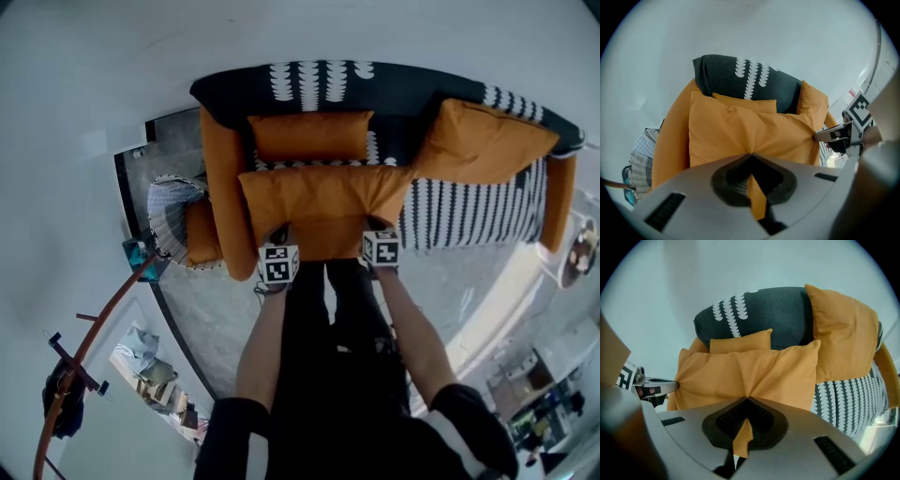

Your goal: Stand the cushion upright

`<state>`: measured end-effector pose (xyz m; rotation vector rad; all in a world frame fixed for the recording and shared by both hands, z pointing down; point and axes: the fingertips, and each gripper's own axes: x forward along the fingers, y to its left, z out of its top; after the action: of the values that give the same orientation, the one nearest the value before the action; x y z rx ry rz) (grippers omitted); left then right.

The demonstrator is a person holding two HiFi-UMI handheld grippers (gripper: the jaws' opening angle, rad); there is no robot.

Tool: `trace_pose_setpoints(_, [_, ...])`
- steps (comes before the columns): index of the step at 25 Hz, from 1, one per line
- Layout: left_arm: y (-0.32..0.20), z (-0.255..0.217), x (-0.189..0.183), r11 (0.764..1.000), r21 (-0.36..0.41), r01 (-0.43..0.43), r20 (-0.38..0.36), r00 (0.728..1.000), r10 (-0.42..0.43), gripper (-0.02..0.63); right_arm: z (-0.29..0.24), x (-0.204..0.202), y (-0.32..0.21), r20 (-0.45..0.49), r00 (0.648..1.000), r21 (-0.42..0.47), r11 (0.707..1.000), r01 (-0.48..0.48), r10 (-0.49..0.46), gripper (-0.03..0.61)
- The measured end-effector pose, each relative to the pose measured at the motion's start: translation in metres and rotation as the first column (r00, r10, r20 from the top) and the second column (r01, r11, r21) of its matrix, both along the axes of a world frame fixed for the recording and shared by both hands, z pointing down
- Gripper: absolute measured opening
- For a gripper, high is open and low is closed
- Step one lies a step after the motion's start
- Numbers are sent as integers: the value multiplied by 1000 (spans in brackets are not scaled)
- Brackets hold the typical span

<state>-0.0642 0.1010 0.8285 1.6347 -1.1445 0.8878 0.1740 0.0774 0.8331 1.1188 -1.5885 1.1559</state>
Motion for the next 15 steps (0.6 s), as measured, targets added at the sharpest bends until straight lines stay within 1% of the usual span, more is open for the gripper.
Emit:
trace_pose_setpoints(2, [-7,-5,0,1000,15,9,-3,1000,-9,0,-6,-2,-11,16,1000,25,1000,9,-9,-3])
trace_pose_setpoints(7, [-39,-24,-4,997,79,-2,-6,1000,2,0,-17,2,-47,8,1000,98,995,24,-25,-3])
trace_pose_setpoints(11, [-73,-42,-7,990,144,7,-5,1000,-6,0,-35,-1,-84,3,1000,150,988,29,-30,-3])
trace_pose_setpoints(15, [-104,-56,-11,981,196,11,-5,1000,-10,0,-49,-10,-119,30,999,200,979,27,-33,-3])
